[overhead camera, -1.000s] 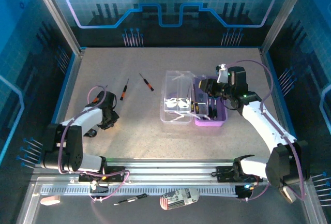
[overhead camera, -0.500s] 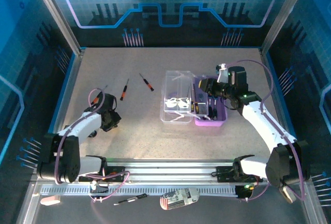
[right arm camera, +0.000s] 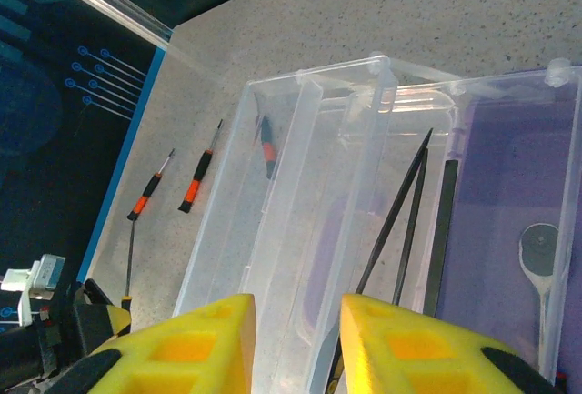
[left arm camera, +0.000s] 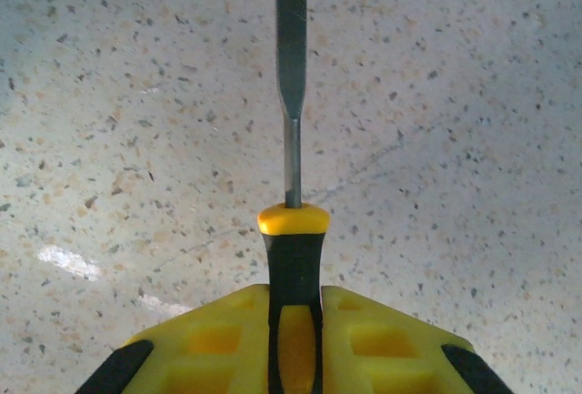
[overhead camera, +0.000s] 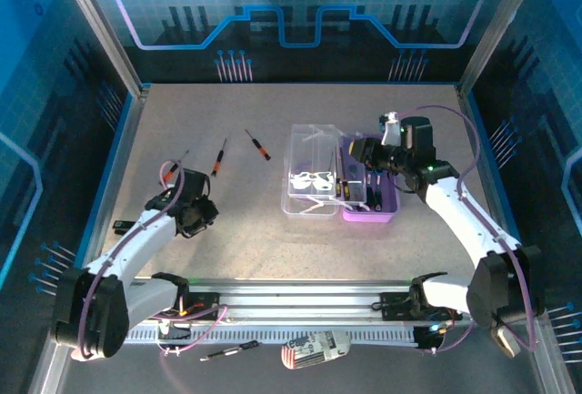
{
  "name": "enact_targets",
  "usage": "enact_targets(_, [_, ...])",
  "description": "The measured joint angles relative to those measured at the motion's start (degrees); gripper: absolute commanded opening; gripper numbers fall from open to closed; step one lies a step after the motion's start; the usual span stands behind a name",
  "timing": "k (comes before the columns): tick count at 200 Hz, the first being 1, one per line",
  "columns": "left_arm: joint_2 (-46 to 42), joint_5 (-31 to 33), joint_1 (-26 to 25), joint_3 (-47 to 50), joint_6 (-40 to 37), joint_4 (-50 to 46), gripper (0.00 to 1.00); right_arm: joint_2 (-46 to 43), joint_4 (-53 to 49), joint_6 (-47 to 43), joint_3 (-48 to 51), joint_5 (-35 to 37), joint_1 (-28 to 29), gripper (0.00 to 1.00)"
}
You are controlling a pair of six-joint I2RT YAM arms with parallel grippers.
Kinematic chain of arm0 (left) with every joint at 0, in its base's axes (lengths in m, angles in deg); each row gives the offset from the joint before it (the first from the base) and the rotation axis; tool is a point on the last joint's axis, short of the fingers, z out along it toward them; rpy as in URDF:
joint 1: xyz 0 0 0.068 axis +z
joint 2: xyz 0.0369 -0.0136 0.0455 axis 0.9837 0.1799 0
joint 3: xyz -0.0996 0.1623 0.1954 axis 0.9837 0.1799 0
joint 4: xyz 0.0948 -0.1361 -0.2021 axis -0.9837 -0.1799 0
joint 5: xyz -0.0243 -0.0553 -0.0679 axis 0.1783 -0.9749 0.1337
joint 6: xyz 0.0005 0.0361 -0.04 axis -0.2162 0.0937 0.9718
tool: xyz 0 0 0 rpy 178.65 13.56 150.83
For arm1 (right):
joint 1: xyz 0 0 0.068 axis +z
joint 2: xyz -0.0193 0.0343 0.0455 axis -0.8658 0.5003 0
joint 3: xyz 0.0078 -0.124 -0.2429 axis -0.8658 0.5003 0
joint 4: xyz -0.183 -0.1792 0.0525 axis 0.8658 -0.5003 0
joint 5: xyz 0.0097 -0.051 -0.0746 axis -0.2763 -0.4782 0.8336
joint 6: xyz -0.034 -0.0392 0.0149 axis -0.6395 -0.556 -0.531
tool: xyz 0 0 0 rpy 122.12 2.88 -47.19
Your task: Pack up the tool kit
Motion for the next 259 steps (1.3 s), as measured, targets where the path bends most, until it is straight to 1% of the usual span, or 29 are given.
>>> enact_targets(49, [0.74, -0.15, -6.62, -8.22, -0.26, -1.07, 0.16, 0.79, -0.46, -0.02, -1.2, 0.02, 1.42, 0.32])
enact_targets(115, [7.43, -1.33, -17.09, -17.11, -2.19, 2.99, 0.15, 1.05, -1.05, 0.17, -3.78, 0.48, 6.01, 0.32])
enact_targets(154, [12.09, -2.36, -23.65, -22.34, -4.46, 6.49, 0.14, 2.75, -1.11, 1.03, -5.38, 0.63, 8.9, 0.37])
enact_targets(175, [13.16, -2.54, -26.71, -24.28, -6.19, 8.0, 0.14, 3.5, -1.01, 1.64, -5.95, 1.01, 10.58, 0.43])
enact_targets(190, [13.18, -2.97, -28.39, -24.68, -7.43, 8.85, 0.14, 4.0, -0.52, 2.36, -6.19, 1.53, 11.72, 0.48])
enact_targets(211, [13.42, -3.45, -30.1, -24.79, -8.72, 10.12, 0.13, 5.22, 1.18, 3.93, -6.23, 2.03, 13.14, 0.49])
enact_targets(259, [16.04, -3.91, -32.7, -25.75, -9.66, 11.21, 0.12, 10.08, 6.4, 8.63, -6.23, 1.53, 14.36, 0.48])
